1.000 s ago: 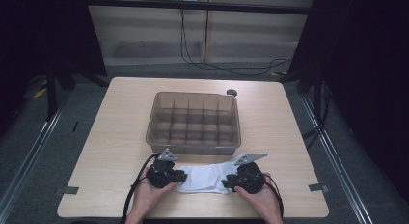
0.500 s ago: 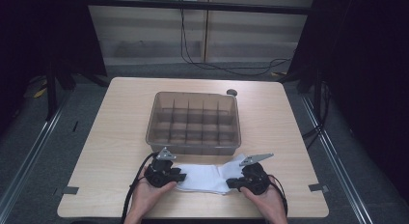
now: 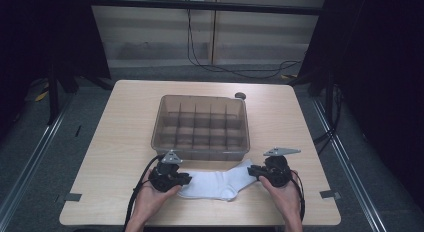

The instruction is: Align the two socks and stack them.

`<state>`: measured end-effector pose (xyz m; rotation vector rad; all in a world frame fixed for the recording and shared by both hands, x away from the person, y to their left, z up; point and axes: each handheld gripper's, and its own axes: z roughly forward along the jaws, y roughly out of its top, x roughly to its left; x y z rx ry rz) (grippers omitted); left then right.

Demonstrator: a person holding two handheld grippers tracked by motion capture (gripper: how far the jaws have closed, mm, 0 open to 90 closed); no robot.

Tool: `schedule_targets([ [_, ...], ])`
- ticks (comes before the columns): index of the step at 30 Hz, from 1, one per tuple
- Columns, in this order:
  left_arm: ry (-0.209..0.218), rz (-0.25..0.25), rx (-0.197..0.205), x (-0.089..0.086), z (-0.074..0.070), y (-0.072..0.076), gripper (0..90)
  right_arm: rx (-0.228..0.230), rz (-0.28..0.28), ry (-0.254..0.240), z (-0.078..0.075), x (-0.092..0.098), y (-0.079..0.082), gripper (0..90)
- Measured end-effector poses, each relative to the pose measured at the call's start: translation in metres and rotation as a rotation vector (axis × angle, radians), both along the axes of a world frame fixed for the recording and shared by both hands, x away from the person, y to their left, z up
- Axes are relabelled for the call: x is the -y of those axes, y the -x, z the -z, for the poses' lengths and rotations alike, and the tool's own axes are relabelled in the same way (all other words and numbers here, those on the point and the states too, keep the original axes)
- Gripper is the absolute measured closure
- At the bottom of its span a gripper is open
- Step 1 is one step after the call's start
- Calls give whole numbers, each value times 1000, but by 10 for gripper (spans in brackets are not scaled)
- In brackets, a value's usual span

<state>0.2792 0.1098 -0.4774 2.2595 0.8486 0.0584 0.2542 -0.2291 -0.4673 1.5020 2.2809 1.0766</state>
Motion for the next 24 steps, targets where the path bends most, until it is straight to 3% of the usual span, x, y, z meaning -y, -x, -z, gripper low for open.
schedule_targets([
  [4, -27, -2, -9, 4, 9, -1, 759, 2, 78, 14, 5, 12, -4, 677],
  [5, -32, -5, -1, 4, 9, -1, 760, -17, 69, -10, 9, 13, -6, 665],
  [10, -31, 1, 2, 2, 10, 3, 735, -45, 61, 16, 19, 12, -13, 575],
  [14, -13, -2, 0, 0, 12, 5, 735, -61, 40, 26, 23, 9, -17, 569],
  [19, -25, 4, 16, -1, 12, 11, 699, -63, 16, 30, 25, 7, -19, 548],
  [24, -35, 23, 30, 0, 11, 16, 664, -53, -6, 59, 25, 1, -16, 665],
])
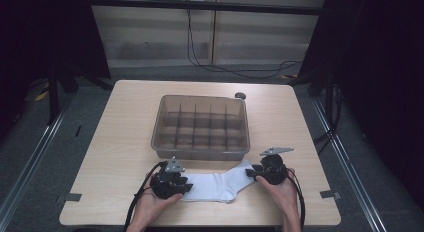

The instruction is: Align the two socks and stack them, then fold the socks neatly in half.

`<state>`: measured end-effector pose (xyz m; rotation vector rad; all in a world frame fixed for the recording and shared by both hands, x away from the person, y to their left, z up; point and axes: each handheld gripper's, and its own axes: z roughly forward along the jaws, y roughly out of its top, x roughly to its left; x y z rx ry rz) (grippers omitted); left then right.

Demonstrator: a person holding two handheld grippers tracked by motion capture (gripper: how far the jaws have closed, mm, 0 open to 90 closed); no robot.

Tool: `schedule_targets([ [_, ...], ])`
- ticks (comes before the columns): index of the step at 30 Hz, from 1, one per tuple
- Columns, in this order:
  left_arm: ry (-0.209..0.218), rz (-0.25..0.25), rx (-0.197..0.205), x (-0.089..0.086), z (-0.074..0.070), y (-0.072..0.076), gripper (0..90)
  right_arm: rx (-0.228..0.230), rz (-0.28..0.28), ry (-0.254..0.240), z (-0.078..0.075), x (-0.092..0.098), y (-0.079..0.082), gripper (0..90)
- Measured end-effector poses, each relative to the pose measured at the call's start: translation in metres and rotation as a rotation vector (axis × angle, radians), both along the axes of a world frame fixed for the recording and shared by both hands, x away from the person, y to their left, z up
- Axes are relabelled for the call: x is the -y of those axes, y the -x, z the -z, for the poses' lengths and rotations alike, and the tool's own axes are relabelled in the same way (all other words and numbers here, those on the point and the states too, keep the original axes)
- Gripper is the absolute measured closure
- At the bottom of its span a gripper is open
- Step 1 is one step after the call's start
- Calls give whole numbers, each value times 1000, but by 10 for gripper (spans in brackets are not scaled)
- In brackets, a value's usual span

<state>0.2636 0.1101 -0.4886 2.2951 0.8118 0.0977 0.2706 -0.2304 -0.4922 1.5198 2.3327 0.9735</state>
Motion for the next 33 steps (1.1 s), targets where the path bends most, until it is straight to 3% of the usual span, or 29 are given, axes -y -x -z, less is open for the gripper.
schedule_targets([
  [1, -14, 8, 3, 0, -1, 1, 654, -1, 3, 3, 0, 0, 0, 686],
  [4, 0, 11, -11, 0, -1, 3, 615, -7, -17, 1, 0, -2, 1, 748],
  [8, 4, 23, -9, -1, 0, 7, 600, -19, -20, -24, 0, 2, 0, 766],
  [18, 10, 83, -15, 3, -1, 24, 600, -47, -10, -21, -1, 8, -3, 785],
  [22, 11, 79, -13, 5, -1, 26, 601, -59, -14, -25, -2, 10, -3, 789],
  [28, -10, 90, -13, 11, -2, 23, 613, -39, -11, -69, -11, 16, 1, 796],
  [33, -6, 107, -14, 15, -1, 21, 612, -19, -8, -64, -21, 18, 5, 796],
])
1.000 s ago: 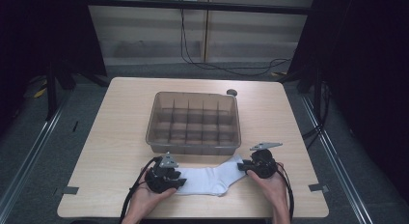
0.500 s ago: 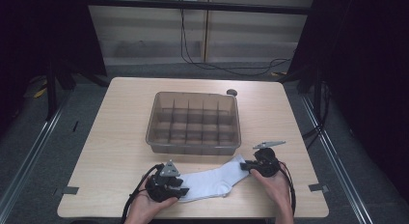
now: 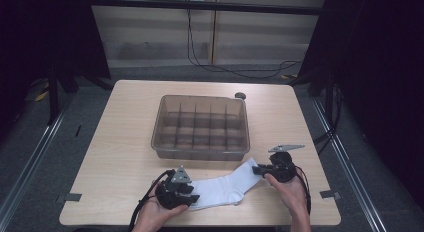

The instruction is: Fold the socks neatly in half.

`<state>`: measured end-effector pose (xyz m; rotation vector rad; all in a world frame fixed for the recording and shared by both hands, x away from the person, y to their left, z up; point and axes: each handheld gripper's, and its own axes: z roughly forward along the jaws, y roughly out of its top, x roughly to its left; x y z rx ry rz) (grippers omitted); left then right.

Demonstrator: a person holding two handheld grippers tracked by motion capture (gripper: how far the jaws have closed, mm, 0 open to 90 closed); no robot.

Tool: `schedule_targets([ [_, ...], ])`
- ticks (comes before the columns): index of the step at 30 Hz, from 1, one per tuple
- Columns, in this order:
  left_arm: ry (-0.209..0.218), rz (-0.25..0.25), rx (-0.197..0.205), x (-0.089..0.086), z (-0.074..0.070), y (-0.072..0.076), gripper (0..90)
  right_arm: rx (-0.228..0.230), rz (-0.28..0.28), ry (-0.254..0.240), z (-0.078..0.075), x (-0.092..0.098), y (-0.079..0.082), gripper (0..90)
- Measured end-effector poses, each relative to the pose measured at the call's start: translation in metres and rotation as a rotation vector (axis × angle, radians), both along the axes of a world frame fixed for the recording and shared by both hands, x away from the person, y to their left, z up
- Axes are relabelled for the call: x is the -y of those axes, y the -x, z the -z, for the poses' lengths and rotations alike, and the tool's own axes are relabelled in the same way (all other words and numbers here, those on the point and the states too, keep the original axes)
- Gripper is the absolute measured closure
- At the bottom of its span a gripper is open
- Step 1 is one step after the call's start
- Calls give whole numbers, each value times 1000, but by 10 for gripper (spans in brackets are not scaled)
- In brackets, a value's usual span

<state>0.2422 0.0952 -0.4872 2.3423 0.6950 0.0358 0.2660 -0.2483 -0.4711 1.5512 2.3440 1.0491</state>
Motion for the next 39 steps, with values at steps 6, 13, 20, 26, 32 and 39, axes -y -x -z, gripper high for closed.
schedule_targets([
  [6, 2, 11, 6, 8, 0, -1, 612, 32, 7, -16, -17, 3, 5, 796],
  [13, 8, 5, 31, 17, 2, -1, 609, 58, -19, -30, -27, 1, 10, 796],
  [20, -15, 18, 45, 26, 1, -1, 597, 87, -39, -42, -37, -7, 19, 796],
  [26, -21, 29, 60, 31, 1, 0, 599, 112, -71, -32, -46, -18, 23, 795],
  [32, -18, 31, 60, 38, 1, -1, 599, 123, -111, -40, -55, -29, 25, 795],
  [39, -17, 29, 62, 48, 2, -1, 598, 91, -180, -32, -48, -52, 21, 794],
])
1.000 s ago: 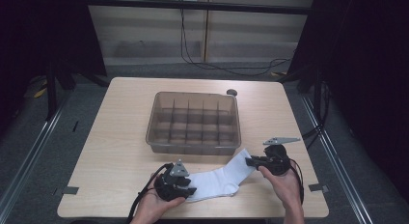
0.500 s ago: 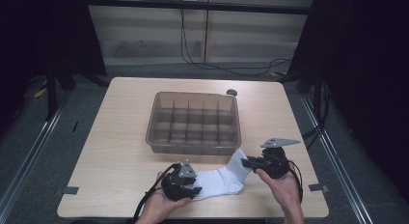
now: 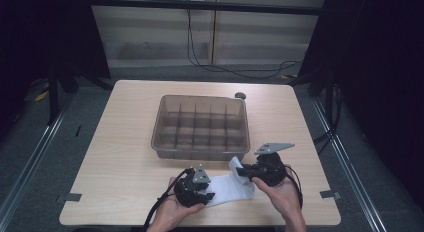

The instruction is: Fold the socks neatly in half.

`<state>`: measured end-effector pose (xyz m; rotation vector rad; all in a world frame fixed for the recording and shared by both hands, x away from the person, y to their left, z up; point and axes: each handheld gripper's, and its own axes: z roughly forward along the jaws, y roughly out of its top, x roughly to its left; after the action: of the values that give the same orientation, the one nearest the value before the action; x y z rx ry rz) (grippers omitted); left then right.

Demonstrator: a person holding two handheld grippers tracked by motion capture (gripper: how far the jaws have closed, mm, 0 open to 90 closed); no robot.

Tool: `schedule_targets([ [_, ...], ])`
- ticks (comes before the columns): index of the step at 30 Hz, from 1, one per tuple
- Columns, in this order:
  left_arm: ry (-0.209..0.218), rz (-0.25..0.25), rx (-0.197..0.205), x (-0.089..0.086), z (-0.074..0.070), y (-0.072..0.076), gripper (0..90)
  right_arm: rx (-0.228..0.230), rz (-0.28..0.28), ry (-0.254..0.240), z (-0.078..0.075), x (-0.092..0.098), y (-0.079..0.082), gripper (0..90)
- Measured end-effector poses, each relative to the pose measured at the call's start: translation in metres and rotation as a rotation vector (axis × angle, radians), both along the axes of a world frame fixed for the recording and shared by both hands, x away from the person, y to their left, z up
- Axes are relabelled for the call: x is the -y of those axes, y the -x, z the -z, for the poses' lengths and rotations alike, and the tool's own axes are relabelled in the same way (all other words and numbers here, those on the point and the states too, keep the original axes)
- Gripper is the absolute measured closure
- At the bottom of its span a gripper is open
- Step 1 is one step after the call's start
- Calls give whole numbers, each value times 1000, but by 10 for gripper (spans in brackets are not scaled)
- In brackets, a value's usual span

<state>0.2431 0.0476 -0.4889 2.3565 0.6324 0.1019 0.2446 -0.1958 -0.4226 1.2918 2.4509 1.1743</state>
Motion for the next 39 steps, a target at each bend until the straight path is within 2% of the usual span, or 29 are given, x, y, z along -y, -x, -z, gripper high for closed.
schedule_targets([
  [5, -3, 3, -1, 8, 0, 2, 594, -14, -21, -2, 5, -11, -3, 794],
  [14, 21, 33, -3, 23, 1, 3, 574, -26, -62, 12, 7, -29, -6, 794],
  [16, 48, 29, -40, 23, 1, 0, 538, -31, -62, 15, 9, -31, -7, 794],
  [17, 56, 34, -42, 22, 1, -1, 525, -31, -64, 11, 10, -31, -7, 794],
  [18, 48, 43, -33, 20, -1, -1, 517, -33, -64, 13, 11, -31, -8, 794],
  [19, 58, 48, -32, 17, -2, -1, 504, -35, -63, 13, 12, -31, -8, 794],
  [22, 136, 19, -33, -5, -15, -4, 491, -41, -62, 17, 14, -31, -8, 793],
  [25, 171, -15, -24, -21, -22, -8, 536, -44, -62, 21, 16, -30, -8, 793],
  [28, 147, -44, -48, -34, -21, -14, 597, -46, -57, 26, 18, -31, -9, 792],
  [30, 124, -20, -65, -38, -15, -14, 655, -51, -60, 29, 19, -32, -9, 791],
  [32, 117, 2, -78, -37, -11, -11, 666, -51, -67, 31, 20, -33, -9, 792],
  [35, 108, 18, -78, -32, -5, -7, 678, -56, -66, 33, 21, -34, -10, 791],
  [39, 47, 38, -58, -22, 0, -4, 690, -57, -72, 40, 22, -36, -9, 792],
])
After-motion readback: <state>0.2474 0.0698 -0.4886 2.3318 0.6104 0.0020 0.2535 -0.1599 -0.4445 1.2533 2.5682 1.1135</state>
